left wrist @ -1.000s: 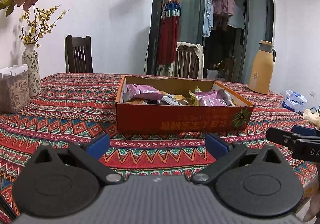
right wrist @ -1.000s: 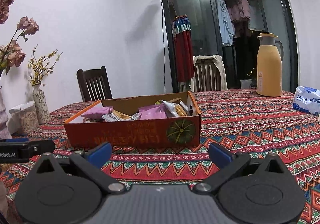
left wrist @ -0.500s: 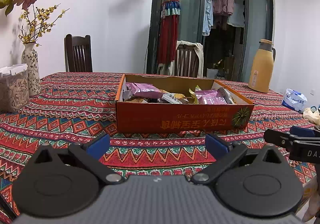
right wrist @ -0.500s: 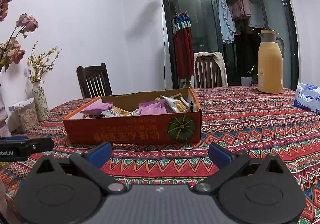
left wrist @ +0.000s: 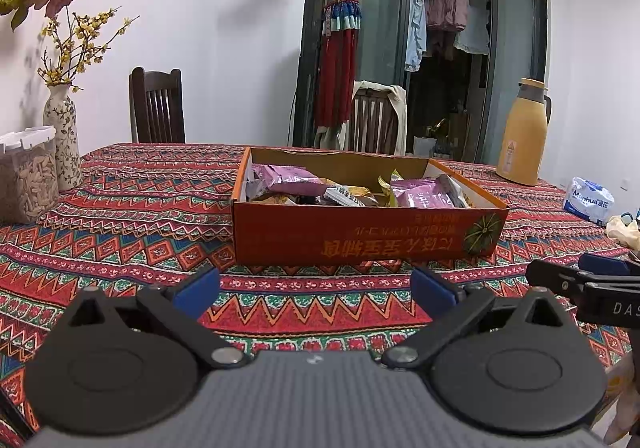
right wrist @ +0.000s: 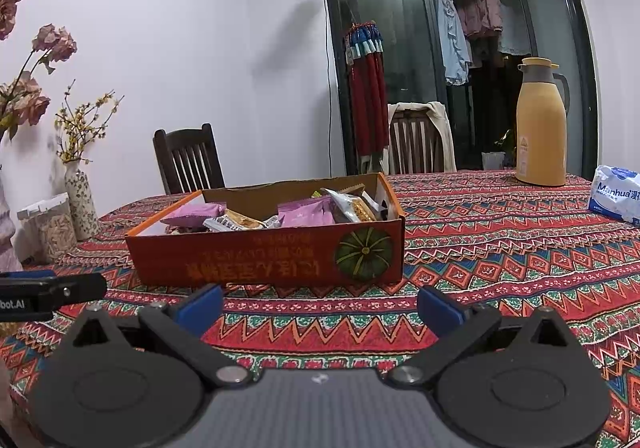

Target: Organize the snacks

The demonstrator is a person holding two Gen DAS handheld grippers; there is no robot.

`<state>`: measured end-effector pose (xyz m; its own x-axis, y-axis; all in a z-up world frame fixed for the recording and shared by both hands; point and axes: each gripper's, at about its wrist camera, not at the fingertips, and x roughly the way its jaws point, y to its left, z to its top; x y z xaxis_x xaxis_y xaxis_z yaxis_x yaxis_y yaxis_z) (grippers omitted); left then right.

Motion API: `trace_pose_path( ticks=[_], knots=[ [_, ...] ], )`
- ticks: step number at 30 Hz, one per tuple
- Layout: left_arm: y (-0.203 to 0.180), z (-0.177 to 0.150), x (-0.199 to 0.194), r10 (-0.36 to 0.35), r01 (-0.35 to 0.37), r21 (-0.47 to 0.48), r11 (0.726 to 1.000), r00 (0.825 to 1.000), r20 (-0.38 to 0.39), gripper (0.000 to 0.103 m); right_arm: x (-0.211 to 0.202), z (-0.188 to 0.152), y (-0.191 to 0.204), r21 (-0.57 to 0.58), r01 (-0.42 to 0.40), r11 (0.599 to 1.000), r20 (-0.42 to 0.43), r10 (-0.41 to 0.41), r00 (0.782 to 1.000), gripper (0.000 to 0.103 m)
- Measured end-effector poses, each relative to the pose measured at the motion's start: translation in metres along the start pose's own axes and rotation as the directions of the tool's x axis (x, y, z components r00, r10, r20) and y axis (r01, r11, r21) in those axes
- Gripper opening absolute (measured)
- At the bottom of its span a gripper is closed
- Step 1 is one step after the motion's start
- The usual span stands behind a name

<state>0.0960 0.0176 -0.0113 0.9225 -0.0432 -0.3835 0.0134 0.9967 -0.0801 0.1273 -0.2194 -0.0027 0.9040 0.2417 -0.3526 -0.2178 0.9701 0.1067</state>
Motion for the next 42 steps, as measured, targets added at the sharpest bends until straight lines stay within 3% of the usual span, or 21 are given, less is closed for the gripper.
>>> trace_pose_path(
  ticks=[42],
  knots=[
    [0.0014, -0.0033, 0.0004, -0.002, 0.002, -0.004, 1.000, 1.000, -0.005, 0.103, 0.0012, -0.0076, -0.0034, 0.004, 0.002, 1.000, -0.009, -0.002, 1.000, 0.103]
  ],
)
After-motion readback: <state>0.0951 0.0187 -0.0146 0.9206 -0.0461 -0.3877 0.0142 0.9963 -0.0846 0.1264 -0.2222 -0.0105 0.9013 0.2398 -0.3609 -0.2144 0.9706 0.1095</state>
